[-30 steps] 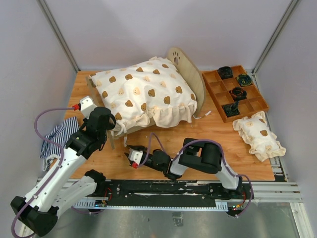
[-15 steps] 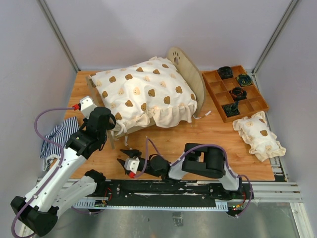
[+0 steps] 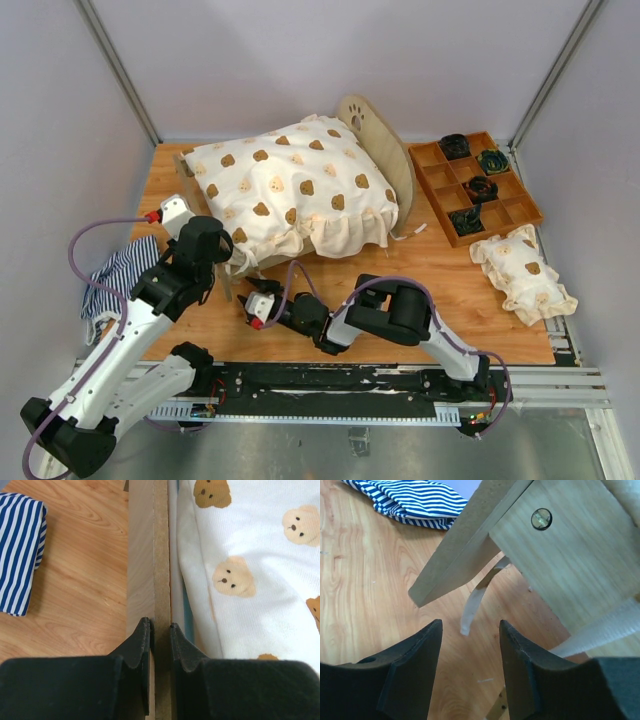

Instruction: Set up the pet bed

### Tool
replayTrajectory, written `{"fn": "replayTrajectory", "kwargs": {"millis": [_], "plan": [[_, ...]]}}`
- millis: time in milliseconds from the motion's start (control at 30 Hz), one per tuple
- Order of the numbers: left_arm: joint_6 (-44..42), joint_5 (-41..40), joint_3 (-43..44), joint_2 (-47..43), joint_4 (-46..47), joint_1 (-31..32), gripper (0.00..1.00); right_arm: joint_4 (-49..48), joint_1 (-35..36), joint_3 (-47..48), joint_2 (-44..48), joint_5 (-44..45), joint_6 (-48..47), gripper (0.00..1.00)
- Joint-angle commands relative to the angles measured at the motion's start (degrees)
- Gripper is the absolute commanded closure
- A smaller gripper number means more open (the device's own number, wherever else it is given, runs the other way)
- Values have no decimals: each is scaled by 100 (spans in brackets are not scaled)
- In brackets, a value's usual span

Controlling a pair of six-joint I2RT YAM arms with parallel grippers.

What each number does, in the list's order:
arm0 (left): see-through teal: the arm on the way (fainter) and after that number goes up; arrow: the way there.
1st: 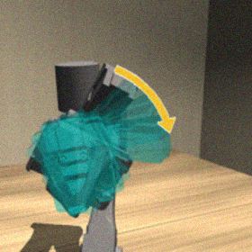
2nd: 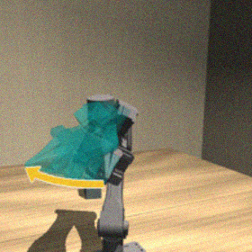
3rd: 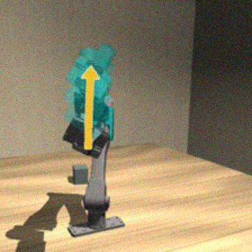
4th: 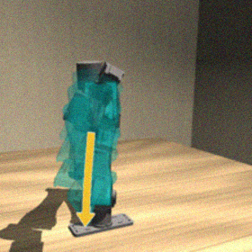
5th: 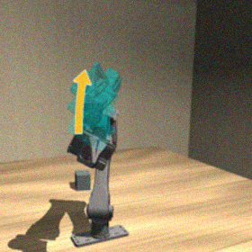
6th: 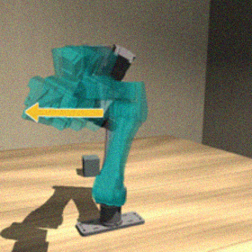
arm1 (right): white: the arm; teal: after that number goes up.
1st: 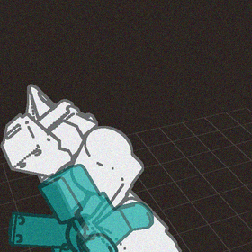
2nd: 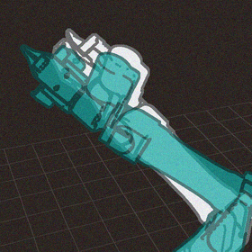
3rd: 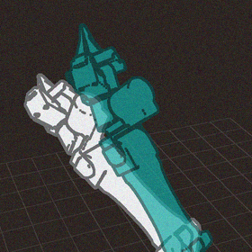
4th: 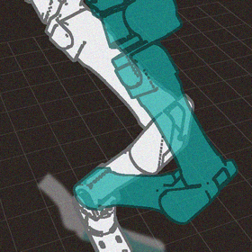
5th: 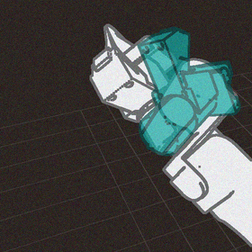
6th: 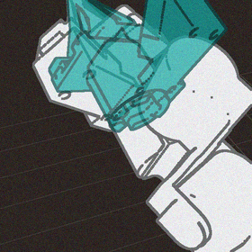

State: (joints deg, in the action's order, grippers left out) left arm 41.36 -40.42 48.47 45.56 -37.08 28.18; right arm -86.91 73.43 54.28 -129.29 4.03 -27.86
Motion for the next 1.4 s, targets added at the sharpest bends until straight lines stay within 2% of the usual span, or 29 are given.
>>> {"fn": "replayTrajectory", "kwargs": {"millis": [0,267,333,433,467,500,633,767,933,1167,1267,1367], "plan": [[313,329,462,-293,1052,29,100,-151,-97,405,-276,-190,56,49],[308,362,510,-294,1036,29,100,222,-225,1083,-631,-78,142,48],[294,340,486,-302,1057,27,100,258,-253,1180,-677,-43,181,51],[271,220,418,-290,1152,29,100,261,-259,1115,-632,-209,175,87],[274,155,356,-288,1230,29,100,255,-259,1025,-599,-315,180,97],[293,87,319,-286,1272,29,100,258,-259,902,-565,-397,209,100],[199,24,255,-225,1507,29,100,623,-246,298,-222,-701,490,100],[17,-135,278,-91,1670,25,100,84,-78,-547,115,-703,554,100],[-312,-341,85,13,2121,21,100,294,202,-1116,617,-715,669,100],[-388,-413,-379,468,2784,12,100,582,365,-1309,1144,-382,1674,100],[-236,-397,-491,646,2782,-42,99,1102,361,-1152,1371,-203,1946,100],[-142,-307,-614,638,2761,-116,88,1772,365,-903,1417,-50,2188,100]]}}
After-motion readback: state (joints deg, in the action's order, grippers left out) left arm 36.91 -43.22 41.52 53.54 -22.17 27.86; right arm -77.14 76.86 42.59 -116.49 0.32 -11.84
